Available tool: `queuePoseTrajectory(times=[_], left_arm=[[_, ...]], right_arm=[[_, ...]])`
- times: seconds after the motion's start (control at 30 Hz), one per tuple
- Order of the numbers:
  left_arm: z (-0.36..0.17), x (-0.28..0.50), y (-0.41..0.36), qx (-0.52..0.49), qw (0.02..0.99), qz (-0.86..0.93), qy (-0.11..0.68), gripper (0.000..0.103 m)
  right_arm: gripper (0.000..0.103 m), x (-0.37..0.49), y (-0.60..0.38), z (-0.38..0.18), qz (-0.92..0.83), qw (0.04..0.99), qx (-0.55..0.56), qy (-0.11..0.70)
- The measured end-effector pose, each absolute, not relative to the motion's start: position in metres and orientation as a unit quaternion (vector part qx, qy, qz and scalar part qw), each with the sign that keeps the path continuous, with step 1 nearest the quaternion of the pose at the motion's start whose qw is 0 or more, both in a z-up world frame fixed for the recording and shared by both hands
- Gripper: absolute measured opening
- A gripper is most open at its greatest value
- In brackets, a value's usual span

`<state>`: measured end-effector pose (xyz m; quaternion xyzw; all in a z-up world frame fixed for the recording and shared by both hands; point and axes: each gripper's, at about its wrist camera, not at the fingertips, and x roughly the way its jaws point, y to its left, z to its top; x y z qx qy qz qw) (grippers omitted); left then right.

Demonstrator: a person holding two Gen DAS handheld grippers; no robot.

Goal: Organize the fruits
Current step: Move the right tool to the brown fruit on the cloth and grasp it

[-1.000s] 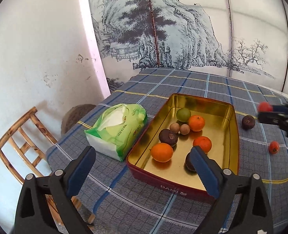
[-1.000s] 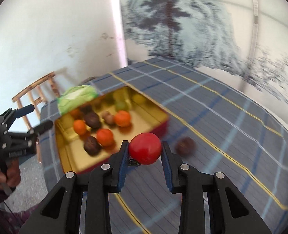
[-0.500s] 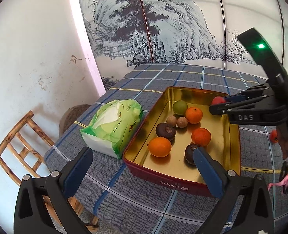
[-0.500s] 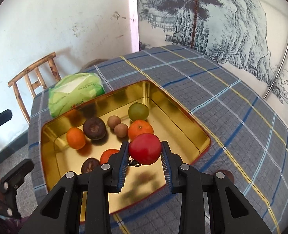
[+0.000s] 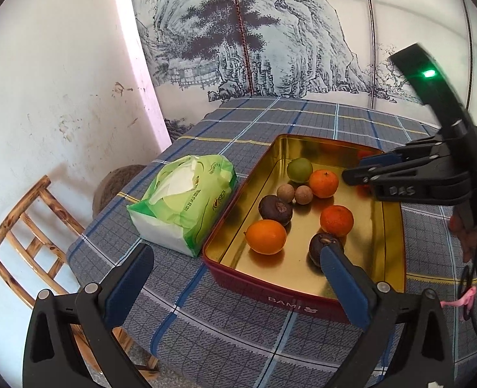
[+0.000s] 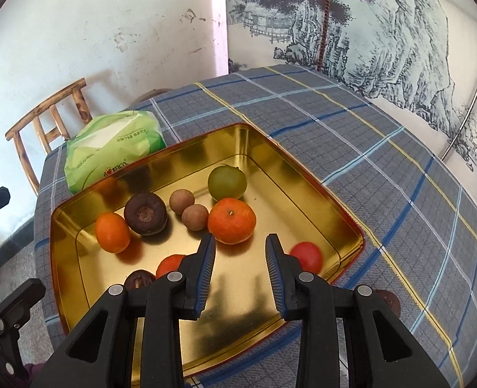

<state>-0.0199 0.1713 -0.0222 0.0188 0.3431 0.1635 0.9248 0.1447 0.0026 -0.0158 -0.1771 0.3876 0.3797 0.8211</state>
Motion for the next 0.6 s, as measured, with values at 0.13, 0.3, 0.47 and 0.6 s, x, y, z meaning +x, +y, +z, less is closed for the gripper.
queuePoseTrajectory(times=[0.13,0.3,0.47,0.6], left_arm=[[-0.023,-0.021,0.174,0.017,0.923,0.165,0.346,0.102],[-0.023,-0.023,0.176,0.013,0.924,0.165,0.345,0.102],[-0.025,-0.02,0.17,0.008,0.923,0.153,0.353,0.102],[-0.025,-0.018,0.154,0.021,0.923,0.141,0.356,0.102]], right_arm=[[0.036,0.139,-0.004,-0.006,0.379,0.835,-0.15,0.37],[0.058,0.11,-0.034,-0.002,0.342,0.862,-0.11,0.357],[0.062,0.117,-0.021,-0.028,0.282,0.877,-0.095,0.377],[0.062,0.111,-0.09,-0.039,0.254,0.88,-0.096,0.39]])
